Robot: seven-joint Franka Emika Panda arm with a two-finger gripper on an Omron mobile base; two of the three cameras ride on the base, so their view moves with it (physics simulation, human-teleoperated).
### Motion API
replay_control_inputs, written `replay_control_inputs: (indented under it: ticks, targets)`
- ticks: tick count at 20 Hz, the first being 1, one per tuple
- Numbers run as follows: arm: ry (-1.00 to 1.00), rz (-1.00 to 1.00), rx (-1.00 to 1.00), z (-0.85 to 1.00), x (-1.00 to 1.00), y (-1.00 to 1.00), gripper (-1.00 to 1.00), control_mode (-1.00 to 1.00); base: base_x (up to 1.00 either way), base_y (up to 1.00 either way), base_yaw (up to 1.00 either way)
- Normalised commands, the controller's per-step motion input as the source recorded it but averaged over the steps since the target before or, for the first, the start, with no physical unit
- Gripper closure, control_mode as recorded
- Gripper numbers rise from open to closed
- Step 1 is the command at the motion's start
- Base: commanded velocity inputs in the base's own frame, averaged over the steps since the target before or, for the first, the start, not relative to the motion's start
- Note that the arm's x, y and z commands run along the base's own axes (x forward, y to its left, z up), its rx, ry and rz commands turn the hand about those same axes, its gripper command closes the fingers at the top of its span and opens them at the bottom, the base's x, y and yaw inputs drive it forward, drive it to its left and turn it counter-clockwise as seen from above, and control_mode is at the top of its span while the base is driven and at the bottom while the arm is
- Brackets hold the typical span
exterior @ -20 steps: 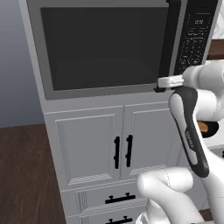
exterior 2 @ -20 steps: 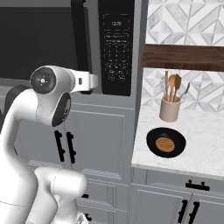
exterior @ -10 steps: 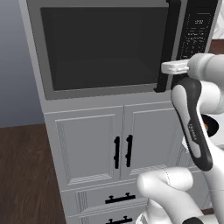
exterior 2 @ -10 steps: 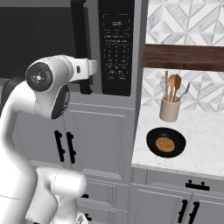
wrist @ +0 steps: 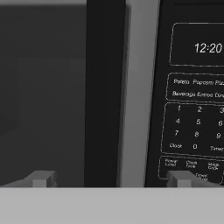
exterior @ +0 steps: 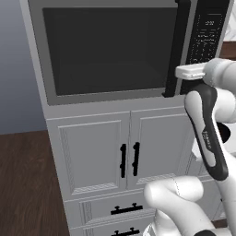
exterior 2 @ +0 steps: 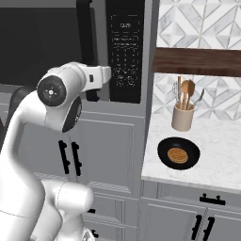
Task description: Open the microwave, place the bowl with waffle inside the microwave, then close the microwave door and turn it on.
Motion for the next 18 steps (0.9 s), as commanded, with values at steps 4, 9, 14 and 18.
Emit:
replay_control_inputs:
  ticks: [4, 9, 14, 18]
  targets:
    - [0.00, 0.00, 0.00, 0.01, 0.19, -0.04, -1.00, -1.00, 0.00, 0.00, 0.00]
    - [-0.01, 0.00, 0.00, 0.00, 0.32, -0.02, -1.00, -1.00, 0.00, 0.00, 0.00]
    - [-0.02, 0.00, 0.02, 0.01, 0.18, -0.09, -1.00, -1.00, 0.00, 0.00, 0.00]
    - [-0.02, 0.00, 0.00, 0.03, 0.00, -0.01, -1.00, -1.00, 0.00, 0.00, 0.00]
